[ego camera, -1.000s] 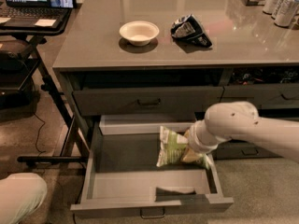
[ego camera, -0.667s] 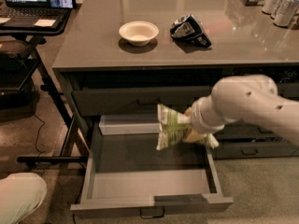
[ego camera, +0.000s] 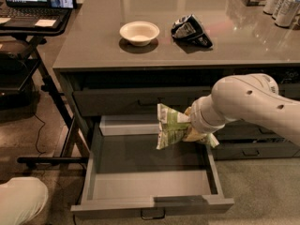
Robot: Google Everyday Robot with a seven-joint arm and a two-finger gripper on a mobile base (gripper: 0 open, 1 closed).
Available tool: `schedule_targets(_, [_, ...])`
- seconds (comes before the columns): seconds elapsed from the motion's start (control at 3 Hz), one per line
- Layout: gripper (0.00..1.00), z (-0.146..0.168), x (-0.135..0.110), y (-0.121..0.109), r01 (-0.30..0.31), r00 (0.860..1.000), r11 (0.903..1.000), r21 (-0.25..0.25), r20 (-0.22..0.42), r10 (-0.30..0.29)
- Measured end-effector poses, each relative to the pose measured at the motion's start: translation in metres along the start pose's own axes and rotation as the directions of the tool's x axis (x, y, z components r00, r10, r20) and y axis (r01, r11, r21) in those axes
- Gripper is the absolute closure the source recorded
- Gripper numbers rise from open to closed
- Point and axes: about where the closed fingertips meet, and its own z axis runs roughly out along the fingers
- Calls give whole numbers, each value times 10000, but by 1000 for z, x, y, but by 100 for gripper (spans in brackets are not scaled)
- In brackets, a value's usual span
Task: Pick green jalapeno chip bag from middle drawer and place on counter
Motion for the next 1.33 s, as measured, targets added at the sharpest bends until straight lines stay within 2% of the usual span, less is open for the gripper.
schedule_targets(0.33, [100,-21,-14,-15,197,9992,9976,658,325,-219])
schedule_targets(0.67, [100,-56,-53,-51,761,9908,9815,1758,970,-942])
schedule_targets(1.0, [100,-74,-87,-103,1261,9783,9601,2496,1289,-1620])
schedule_targets(1.33, [100,-74,-108,-169,1410,9728,9422,3039,1340,-1888])
